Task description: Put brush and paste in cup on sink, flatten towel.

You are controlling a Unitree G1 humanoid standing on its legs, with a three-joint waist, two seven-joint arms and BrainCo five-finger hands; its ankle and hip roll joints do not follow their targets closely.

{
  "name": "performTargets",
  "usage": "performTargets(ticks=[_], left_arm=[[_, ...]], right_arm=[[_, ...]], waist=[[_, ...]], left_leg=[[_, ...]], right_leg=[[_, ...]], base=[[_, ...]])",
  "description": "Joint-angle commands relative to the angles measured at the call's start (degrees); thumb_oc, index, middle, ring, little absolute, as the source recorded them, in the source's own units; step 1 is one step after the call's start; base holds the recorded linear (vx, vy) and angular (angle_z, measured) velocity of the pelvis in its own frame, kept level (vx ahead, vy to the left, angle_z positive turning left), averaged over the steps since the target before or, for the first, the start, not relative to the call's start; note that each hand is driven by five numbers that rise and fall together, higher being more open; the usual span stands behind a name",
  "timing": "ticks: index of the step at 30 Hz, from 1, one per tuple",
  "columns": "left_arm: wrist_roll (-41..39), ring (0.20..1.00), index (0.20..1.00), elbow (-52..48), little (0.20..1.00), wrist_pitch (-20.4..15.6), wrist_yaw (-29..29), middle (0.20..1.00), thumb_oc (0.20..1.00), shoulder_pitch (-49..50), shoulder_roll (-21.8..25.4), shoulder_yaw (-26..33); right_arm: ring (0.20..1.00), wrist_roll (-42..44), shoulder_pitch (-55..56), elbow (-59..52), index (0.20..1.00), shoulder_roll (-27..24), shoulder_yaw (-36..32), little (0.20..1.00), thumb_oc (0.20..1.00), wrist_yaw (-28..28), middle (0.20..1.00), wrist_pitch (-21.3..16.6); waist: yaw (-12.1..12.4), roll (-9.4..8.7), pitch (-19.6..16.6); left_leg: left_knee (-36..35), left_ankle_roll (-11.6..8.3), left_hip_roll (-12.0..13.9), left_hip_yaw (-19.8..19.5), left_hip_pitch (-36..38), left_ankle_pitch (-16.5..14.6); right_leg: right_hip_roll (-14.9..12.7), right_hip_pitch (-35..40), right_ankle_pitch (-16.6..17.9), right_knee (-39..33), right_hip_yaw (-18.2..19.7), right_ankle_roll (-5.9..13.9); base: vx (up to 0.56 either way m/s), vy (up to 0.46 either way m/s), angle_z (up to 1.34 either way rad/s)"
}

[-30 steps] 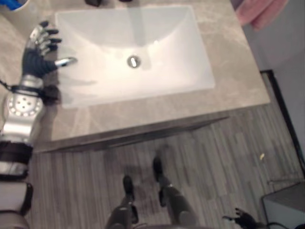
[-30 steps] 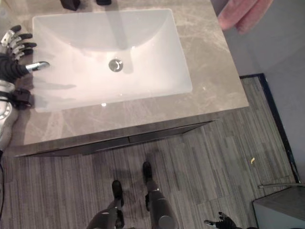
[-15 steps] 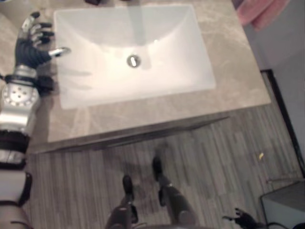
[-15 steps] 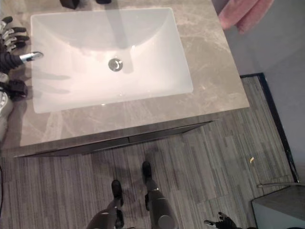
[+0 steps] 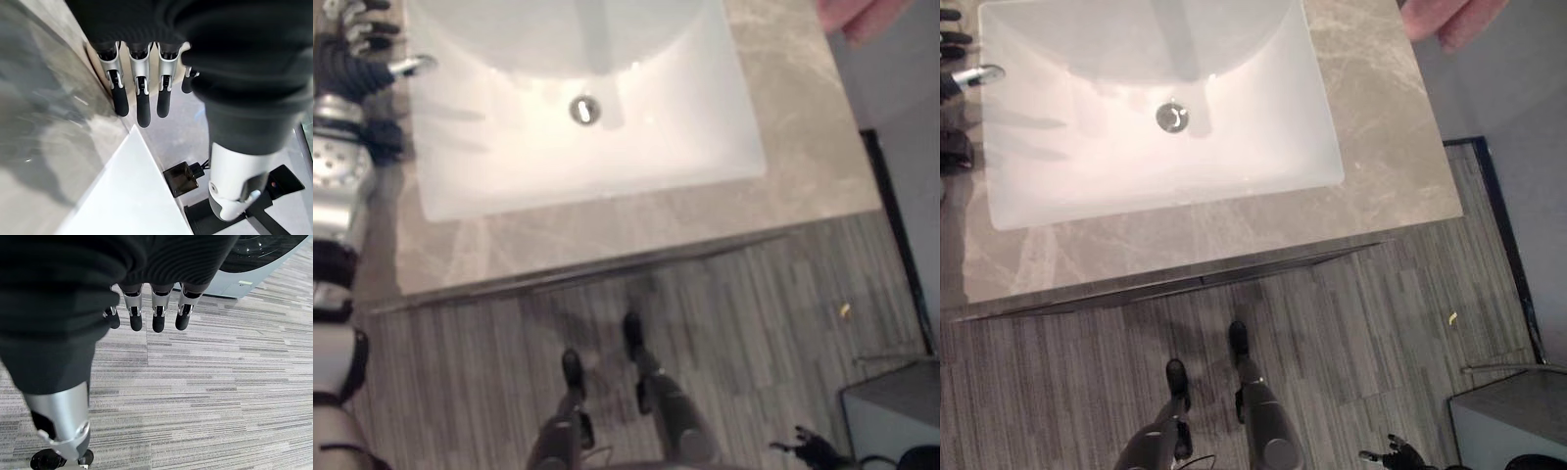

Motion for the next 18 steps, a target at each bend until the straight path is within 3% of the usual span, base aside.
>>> performTargets(ticks=[1,10,18], left_arm=[[-0.55,1.000,1.000,2.68,1.000,-1.65,1.51,1.000,1.000,-5.35,2.96,-2.47],[-0.23,1.000,1.000,1.02,1.000,-1.67,1.16,1.000,1.000,-5.29,1.88,-3.16],[-1.94,1.000,1.000,-15.87,1.000,-2.26,-4.29,1.000,1.000,13.10,1.99,6.30]], right_arm=[[1.000,2.11,2.04,2.86,1.000,-3.71,1.43,1.000,1.000,-0.42,1.000,0.53],[1.000,2.74,2.08,2.42,1.000,-3.35,1.74,1.000,1.000,-0.25,1.000,0.33],[1.000,1.99,3.04,2.84,1.000,-2.38,-0.09,1.000,1.000,0.11,1.000,0.80]], waist=[[-0.37,2.68,-1.33],[-0.39,2.78,-1.19],[1.03,3.66,-2.12]], left_leg=[[0.68,-0.03,2.67,-1.06,-1.96,-1.45],[0.68,-0.34,2.83,-1.30,-2.03,-1.36],[0.68,-0.57,2.84,-1.73,0.40,-2.14]], right_leg=[[-2.61,5.75,-7.27,-0.07,-2.64,3.99],[-2.59,5.90,-7.46,-0.07,-2.85,3.74],[-2.74,8.78,-8.65,-0.07,-3.65,3.19]], base=[[0.00,0.000,0.00],[0.00,0.000,0.00],[0.00,-0.002,0.03]])
